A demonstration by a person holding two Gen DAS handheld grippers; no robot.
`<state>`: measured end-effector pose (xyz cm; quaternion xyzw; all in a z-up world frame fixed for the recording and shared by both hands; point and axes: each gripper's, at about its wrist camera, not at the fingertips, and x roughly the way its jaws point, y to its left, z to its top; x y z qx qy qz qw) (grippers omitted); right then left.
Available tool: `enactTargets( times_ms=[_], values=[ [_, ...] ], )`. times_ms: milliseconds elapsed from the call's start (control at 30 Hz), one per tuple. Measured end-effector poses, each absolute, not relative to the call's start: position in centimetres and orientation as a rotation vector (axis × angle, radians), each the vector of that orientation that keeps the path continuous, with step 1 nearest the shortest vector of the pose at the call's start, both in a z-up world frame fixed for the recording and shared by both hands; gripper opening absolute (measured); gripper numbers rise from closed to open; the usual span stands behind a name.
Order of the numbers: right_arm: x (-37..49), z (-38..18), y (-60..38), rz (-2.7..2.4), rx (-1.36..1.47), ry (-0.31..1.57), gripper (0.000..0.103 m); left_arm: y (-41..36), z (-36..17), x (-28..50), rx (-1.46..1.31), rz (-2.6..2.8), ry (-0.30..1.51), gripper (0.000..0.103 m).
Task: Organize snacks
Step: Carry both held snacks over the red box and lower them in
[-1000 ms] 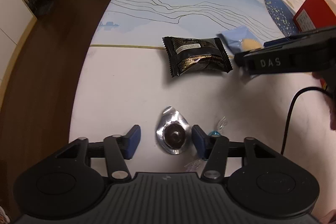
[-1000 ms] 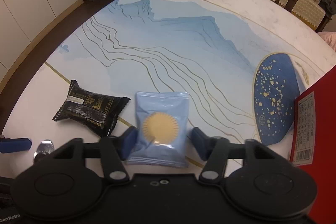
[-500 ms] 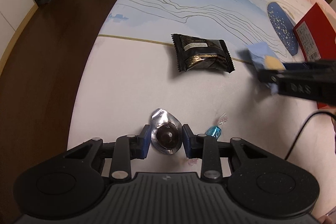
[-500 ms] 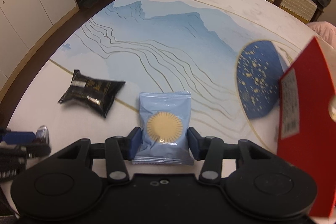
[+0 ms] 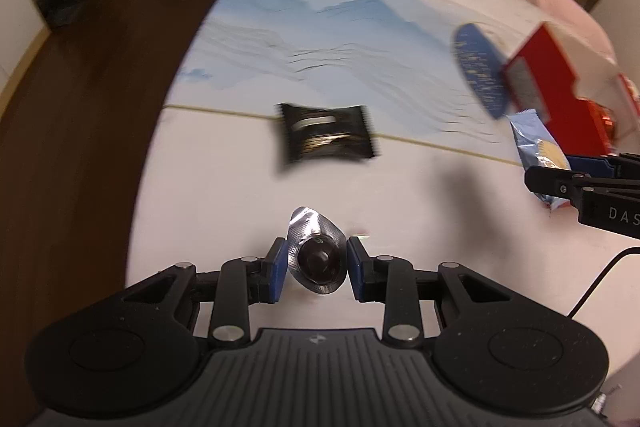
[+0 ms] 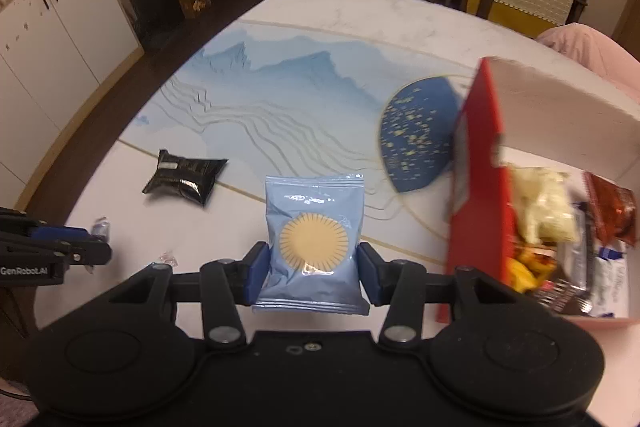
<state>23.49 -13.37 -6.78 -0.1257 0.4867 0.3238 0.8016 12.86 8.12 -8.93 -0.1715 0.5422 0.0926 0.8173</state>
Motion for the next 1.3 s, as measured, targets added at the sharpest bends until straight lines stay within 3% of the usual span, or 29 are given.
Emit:
enactTargets(
  times_ms=[700,1300],
  values=[
    [29.3,-1.6,-29.2,0.502,-0.1,0.983,0.047,-6.5,0.3,22.4,-0.199,-0.104,1.018,0.031],
    [37.4,-6.7,-38.9,0.35,-0.078,1.054,0.047,-17.9,-2.6,31.9,-0.134,-0.153,1.099,0.031]
  ],
)
